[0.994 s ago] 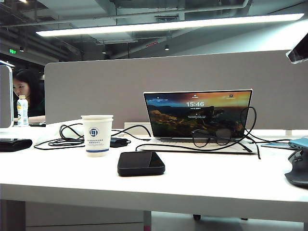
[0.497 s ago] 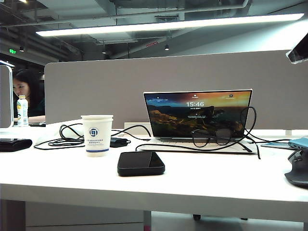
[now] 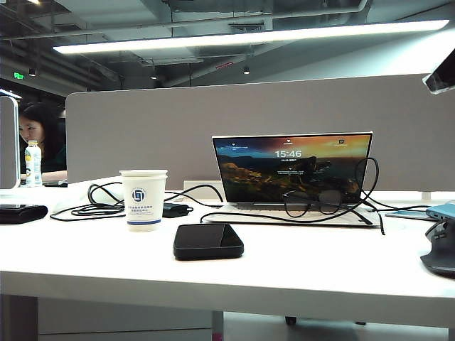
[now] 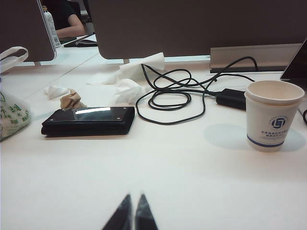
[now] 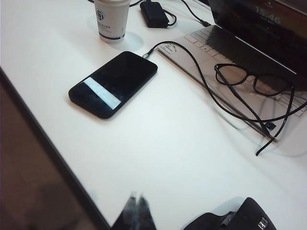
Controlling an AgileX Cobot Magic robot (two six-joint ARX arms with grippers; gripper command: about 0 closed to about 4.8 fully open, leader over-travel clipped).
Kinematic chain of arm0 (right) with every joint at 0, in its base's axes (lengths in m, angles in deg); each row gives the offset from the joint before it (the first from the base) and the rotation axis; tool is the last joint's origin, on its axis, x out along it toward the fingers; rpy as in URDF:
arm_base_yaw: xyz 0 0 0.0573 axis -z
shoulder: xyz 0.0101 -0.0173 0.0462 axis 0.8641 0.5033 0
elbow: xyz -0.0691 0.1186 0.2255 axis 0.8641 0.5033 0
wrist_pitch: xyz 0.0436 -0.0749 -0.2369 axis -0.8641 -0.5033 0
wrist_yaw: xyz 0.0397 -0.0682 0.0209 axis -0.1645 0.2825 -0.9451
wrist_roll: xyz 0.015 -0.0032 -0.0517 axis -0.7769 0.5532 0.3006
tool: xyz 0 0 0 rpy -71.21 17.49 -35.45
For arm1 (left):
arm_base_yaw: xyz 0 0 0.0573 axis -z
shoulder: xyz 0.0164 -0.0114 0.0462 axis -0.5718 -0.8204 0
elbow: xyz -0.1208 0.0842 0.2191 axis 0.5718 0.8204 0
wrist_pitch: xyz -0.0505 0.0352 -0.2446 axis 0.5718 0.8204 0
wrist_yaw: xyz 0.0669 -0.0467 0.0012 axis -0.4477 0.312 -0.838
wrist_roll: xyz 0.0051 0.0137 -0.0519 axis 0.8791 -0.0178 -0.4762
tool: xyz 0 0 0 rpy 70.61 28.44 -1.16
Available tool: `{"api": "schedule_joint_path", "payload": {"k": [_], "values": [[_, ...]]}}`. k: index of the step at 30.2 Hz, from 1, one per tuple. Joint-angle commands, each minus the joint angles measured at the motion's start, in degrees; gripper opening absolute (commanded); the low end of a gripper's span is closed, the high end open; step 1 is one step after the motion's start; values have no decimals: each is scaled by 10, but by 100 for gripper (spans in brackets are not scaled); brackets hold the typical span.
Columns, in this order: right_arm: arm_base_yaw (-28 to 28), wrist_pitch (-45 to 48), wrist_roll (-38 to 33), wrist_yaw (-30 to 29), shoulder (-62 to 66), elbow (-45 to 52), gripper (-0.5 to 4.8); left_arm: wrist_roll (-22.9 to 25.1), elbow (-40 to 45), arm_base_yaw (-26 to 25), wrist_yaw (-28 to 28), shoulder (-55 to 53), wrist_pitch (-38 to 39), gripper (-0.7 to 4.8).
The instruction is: Pick up the black phone, pick up the charger plug, insert the charger plug into the phone's charging port, and finally place the connected phone back on the desk.
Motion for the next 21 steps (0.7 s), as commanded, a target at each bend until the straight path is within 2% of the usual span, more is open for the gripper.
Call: {"api": "schedule_joint_path", "payload": {"k": [1,10,13,16,21], "values": [[0,6,-2,0,0,-3,-6,2,0,0,0,0,-2,18],[0,6,2,6,-1,-3,-6,2,0,0,0,0,-2,18],[10,8,2,56,-12,3,-6,2,0,0,0,0,-2,18],[49,38,2,86,-47,37,-6,2,0,0,0,0,-2,18],[146,117,2,37,-126,106,-6,2,0,0,0,0,-2,18]]}}
